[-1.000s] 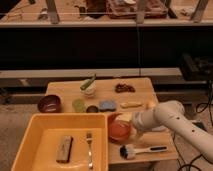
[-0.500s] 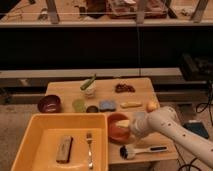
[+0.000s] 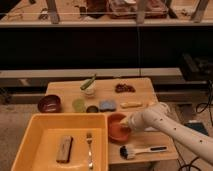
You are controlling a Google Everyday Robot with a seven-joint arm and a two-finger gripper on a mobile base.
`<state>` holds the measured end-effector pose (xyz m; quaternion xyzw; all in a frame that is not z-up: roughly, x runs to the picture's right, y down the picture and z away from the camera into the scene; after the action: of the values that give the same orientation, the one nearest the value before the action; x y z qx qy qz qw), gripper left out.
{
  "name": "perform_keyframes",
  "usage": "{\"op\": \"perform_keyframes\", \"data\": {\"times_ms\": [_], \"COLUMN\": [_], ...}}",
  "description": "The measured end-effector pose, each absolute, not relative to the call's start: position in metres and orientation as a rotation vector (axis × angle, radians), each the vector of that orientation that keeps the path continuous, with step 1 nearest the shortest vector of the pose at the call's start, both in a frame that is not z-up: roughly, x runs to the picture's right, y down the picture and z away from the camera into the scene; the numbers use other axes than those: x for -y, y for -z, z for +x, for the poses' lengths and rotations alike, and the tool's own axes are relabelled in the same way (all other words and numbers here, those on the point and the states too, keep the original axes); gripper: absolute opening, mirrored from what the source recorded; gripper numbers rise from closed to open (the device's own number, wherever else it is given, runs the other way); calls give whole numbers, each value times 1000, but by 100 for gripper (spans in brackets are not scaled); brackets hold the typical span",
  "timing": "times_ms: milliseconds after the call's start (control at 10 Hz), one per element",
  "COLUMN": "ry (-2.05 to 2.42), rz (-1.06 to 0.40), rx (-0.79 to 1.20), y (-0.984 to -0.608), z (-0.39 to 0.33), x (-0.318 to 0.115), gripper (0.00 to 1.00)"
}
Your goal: Stack bowls into tray
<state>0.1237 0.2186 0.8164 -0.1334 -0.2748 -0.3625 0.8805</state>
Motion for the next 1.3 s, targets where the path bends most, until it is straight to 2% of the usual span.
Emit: {"op": "perform_keyframes", "data": {"times_ms": [200, 300, 400, 1000, 1300], "ry": [643, 593, 553, 511, 563], "rz": [-303, -310, -312, -249, -197], "rx": [560, 553, 542, 452, 483], "y": [-820, -818, -812, -746, -744], "z": [134, 142, 154, 217, 214], "x": [-219, -219, -218, -166, -115], "gripper": [16, 9, 6, 6, 6]}}
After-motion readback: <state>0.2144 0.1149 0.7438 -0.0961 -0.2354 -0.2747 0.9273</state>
